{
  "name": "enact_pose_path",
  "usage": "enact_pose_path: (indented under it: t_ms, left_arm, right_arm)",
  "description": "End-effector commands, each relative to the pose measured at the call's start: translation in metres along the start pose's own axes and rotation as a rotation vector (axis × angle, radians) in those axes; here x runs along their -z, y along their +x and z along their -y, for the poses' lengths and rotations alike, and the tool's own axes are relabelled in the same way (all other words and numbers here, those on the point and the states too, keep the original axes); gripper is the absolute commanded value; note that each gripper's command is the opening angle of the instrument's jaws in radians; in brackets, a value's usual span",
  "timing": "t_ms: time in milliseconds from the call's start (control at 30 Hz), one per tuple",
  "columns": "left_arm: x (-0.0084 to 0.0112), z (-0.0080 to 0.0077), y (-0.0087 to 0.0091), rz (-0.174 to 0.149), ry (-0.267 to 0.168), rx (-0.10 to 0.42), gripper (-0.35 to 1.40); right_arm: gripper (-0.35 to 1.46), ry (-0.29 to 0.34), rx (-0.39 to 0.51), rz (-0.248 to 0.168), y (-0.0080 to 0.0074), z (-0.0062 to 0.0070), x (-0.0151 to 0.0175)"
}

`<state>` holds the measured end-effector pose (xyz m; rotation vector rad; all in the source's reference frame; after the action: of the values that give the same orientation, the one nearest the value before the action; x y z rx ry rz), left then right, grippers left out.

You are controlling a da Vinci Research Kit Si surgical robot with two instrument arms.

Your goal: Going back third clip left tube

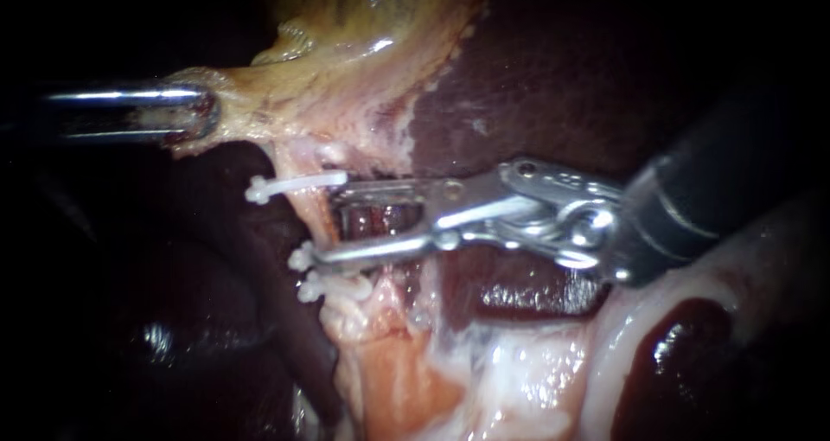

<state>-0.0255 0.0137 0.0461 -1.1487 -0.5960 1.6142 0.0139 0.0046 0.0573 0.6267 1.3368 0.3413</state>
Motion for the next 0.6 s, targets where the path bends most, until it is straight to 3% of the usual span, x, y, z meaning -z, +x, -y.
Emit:
enact_pose_path:
  t_ms: [33,133,333,600]
  left_arm:
    - [0.0,0.0,0.0,0.0,0.0,0.0,-0.35]
    - [0.0,-0.0001,0.0,0.0,0.0,0.0,-0.35]
    - [-0.0001,-0.0001,0.0,0.0,0.001,0.0,-0.35]
    - [-0.0011,0.0002,-0.0002,-0.003,0.003,-0.002,-0.35]
  right_arm:
    - [0.5,0.001,0.007,0.0,-0.0001,0.0003,0.001]
    - [0.5,0.001,0.052,0.016,-0.0003,0.0009,0.0039]
    - [0.5,-0.004,0.101,0.069,0.0004,0.0007,0.0067]
    - [0.5,0.002,0.108,0.07,0.0003,0.0011,0.0078]
